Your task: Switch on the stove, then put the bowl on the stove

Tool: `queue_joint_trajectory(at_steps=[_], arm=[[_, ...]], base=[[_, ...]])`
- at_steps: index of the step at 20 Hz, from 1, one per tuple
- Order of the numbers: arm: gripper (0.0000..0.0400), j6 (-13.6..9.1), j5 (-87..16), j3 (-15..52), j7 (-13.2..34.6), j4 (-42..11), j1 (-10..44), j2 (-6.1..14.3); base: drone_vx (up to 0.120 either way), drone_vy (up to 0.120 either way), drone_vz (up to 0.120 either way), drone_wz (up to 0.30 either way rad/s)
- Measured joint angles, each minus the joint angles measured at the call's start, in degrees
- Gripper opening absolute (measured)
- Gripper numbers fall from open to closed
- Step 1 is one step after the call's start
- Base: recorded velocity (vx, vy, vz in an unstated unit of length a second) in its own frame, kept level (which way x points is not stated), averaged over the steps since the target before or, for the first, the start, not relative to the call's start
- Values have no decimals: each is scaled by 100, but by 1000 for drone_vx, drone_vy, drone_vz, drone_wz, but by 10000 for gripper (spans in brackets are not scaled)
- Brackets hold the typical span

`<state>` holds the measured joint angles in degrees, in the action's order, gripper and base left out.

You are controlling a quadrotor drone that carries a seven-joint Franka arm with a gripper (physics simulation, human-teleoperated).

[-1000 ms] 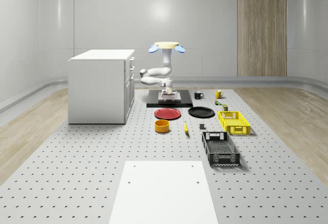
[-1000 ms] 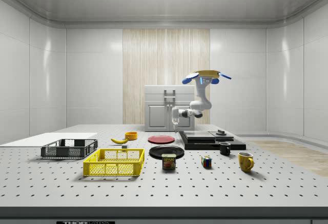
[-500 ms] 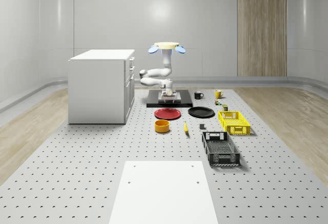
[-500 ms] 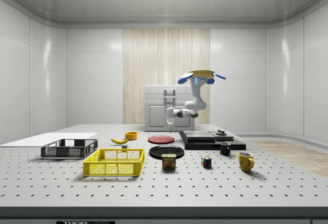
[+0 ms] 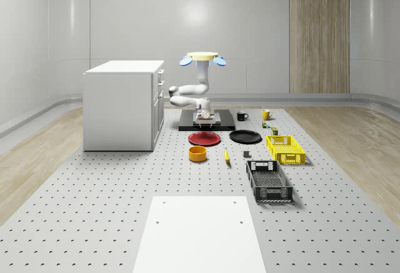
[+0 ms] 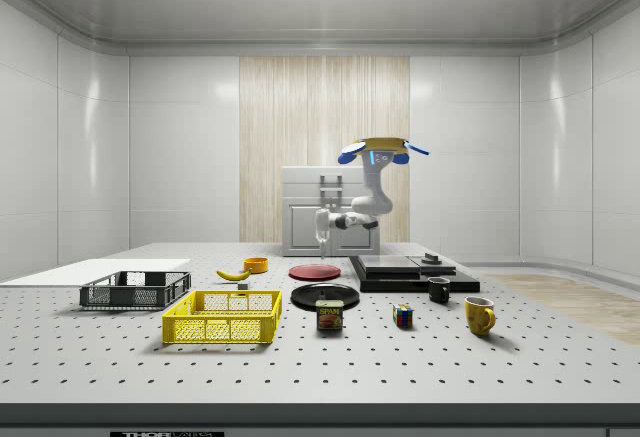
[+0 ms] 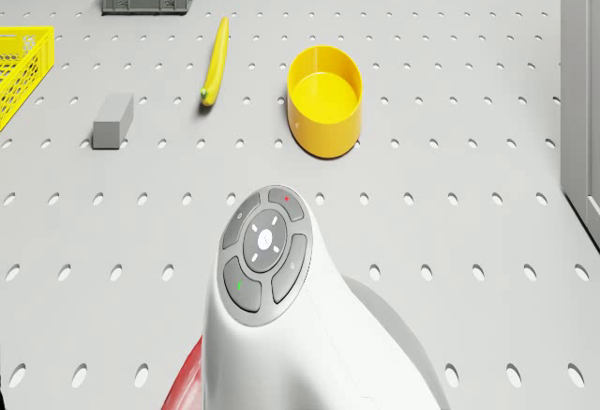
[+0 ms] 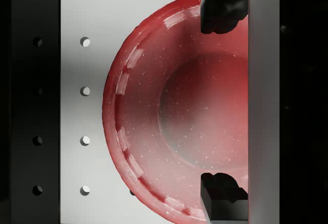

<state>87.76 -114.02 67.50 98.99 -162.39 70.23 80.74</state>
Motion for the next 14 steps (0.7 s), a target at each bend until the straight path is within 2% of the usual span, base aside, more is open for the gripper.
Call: queue_joint_trajectory(at_steps=[14], arm=[[400,41,21,10,16,3,20,44]], base=[[120,0,0,0]])
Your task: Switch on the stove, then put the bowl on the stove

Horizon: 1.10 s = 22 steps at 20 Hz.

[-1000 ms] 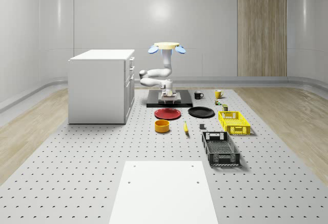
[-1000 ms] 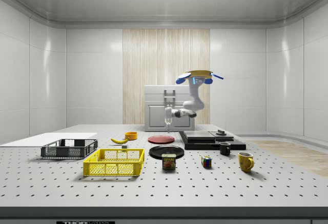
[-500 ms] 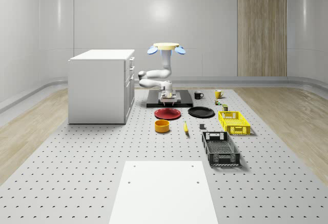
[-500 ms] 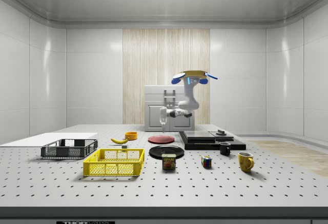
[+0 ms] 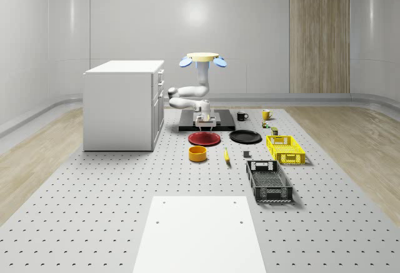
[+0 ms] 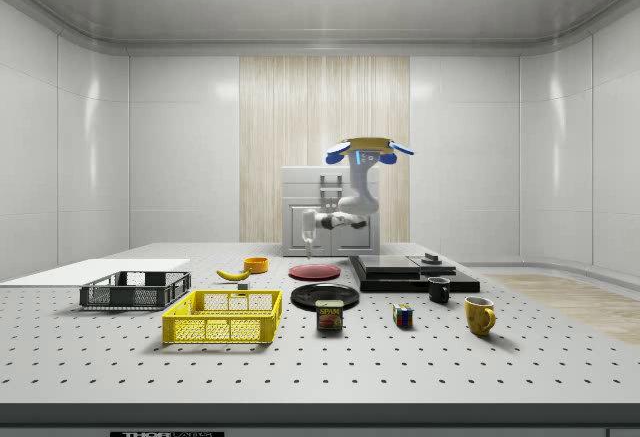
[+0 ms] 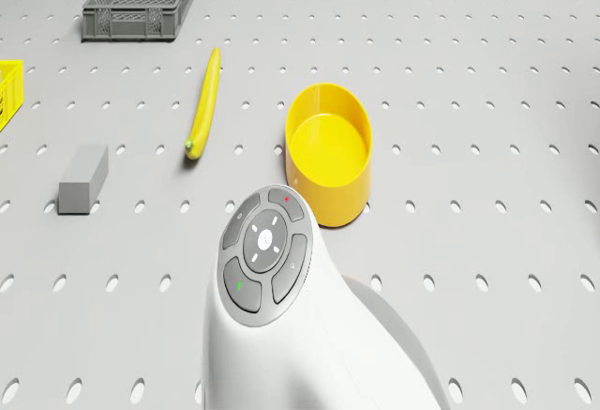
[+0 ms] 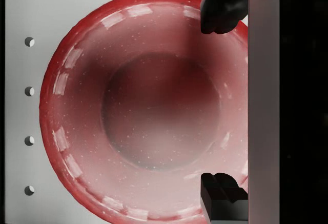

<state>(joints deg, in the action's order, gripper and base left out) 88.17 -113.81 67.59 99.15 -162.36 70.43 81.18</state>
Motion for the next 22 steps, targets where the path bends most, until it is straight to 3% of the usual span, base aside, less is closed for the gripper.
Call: queue_joint_trajectory(at_steps=[22], arm=[[400,54,27,12,20,5,25,57]], base=[[120,0,0,0]])
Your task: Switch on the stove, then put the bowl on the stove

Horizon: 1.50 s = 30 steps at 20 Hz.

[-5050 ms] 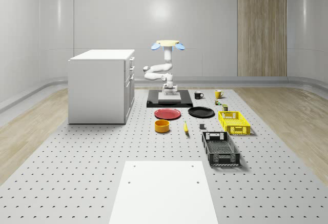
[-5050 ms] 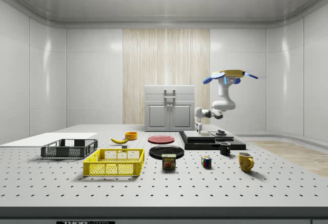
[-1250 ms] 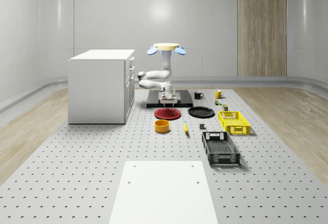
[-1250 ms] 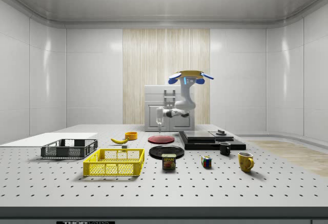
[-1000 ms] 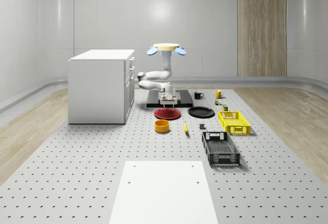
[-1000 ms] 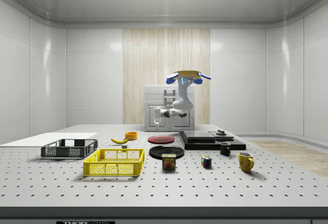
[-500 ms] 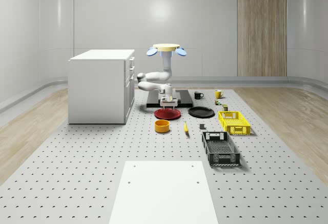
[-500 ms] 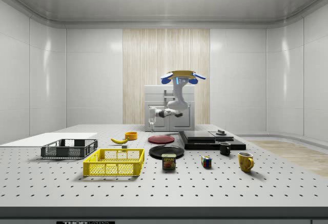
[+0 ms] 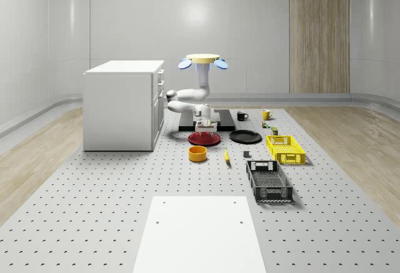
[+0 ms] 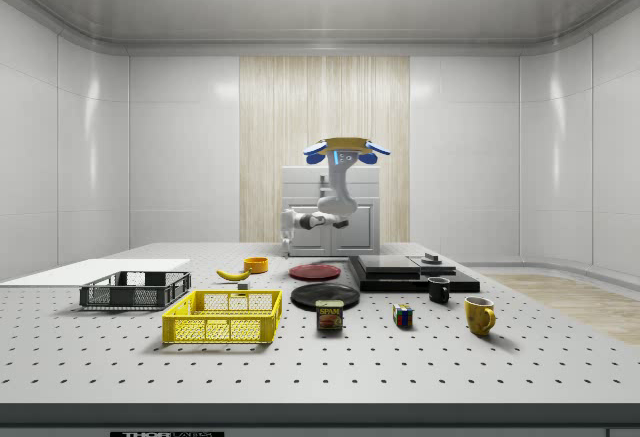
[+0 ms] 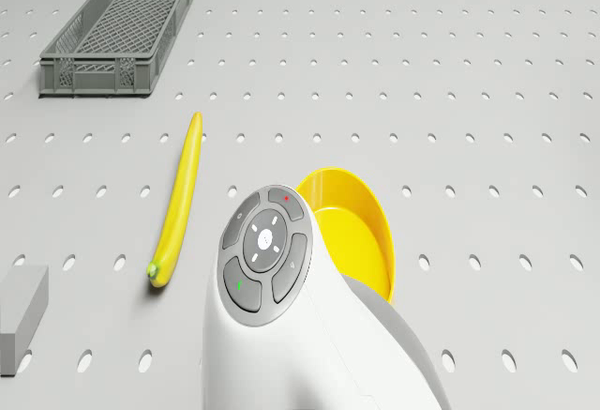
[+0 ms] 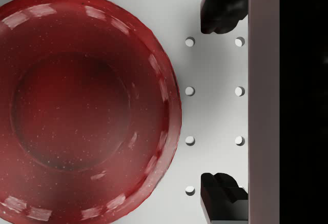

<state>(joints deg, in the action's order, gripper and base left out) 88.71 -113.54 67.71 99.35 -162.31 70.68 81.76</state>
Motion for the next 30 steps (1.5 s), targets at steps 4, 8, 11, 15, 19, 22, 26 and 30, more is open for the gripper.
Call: queue_joint_trajectory(at_steps=[4,8,11,15,19,22,26,30], arm=[[400,8,4,2,3,1,4,9],[400,17,8,4,6,1,8,18],[400,22,11,5,8,2,11,24],[400,30,15,7,11,2,14,32],[400,37,19,8,14,3,17,40],[400,42,21,9,16,3,20,45],[400,49,25,11,18,4,23,52],[400,55,28,12,20,4,26,59]], base=[[120,0,0,0],[120,0,0,0],[120,0,0,0],[120,0,0,0],[120,0,0,0],[120,0,0,0],[120,20,0,0],[120,30,0,0]])
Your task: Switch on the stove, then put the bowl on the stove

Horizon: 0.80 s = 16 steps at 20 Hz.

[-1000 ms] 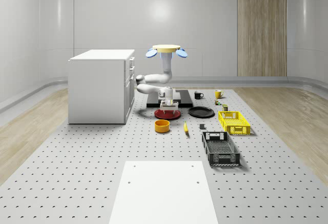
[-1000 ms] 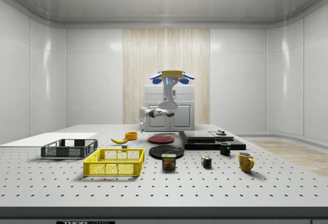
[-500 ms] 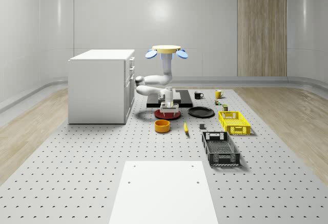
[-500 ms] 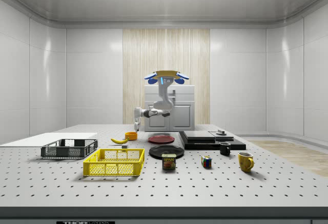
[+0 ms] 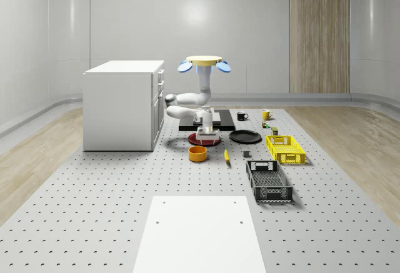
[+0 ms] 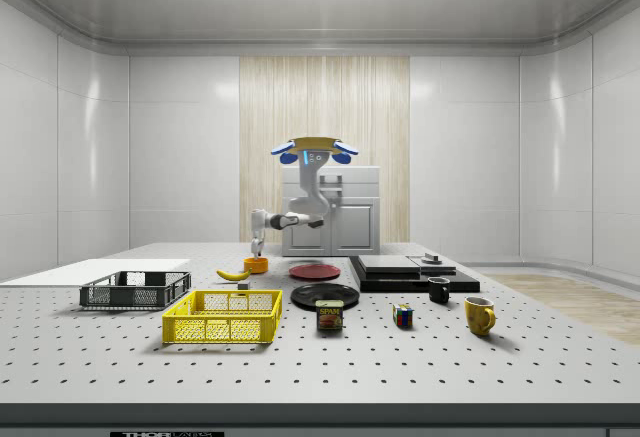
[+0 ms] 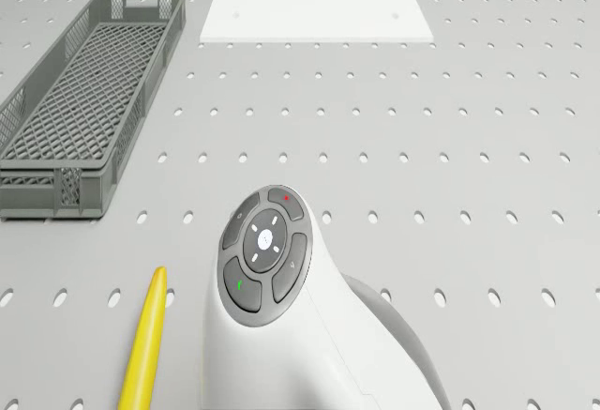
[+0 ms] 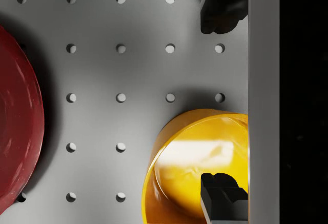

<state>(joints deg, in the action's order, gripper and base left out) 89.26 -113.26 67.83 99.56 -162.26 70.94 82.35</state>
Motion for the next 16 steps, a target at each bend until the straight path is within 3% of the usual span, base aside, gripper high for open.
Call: queue_joint_trajectory(at_steps=[3,16], arm=[[400,5,2,1,2,0,2,5],[400,328,-608,-652,-30,270,116,19]], base=[[107,-53,0,0],[0,0,0,0]])
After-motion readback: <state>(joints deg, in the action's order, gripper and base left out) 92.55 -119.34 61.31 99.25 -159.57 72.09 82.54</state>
